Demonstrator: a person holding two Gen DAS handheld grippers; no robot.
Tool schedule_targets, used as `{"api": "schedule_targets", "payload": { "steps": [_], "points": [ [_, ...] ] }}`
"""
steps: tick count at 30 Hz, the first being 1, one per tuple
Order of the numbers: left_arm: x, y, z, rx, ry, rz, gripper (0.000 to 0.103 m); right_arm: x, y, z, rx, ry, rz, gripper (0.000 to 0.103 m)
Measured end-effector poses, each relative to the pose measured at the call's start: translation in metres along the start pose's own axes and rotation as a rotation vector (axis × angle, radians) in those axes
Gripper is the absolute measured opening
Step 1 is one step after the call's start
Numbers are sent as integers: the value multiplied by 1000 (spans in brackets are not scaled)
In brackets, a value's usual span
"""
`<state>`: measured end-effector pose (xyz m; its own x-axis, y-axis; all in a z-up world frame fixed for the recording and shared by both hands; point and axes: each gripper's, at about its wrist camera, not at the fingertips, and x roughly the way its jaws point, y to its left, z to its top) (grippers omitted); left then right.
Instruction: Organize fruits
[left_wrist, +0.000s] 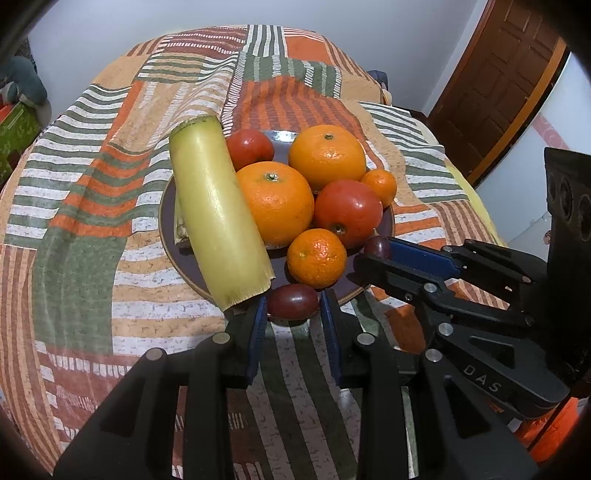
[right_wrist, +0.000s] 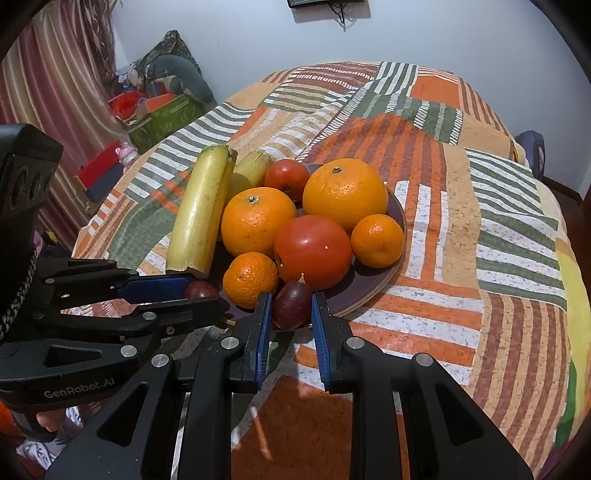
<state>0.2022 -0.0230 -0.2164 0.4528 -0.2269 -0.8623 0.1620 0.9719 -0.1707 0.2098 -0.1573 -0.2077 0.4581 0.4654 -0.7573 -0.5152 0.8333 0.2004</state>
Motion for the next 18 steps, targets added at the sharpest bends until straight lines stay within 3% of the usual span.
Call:
{"api": "schedule_targets", "payload": {
  "steps": [4, 11, 18],
  "points": [
    [-1, 0, 0, 1, 4, 1, 38, 0, 0, 1, 2, 11, 2, 20],
    [-15, 1, -2, 3, -17, 5, 39, -11, 0, 3, 16, 4, -7, 23],
    [-59, -1, -1, 12, -129, 27, 39, -53, 6, 12, 5, -96, -45, 23]
  ]
}}
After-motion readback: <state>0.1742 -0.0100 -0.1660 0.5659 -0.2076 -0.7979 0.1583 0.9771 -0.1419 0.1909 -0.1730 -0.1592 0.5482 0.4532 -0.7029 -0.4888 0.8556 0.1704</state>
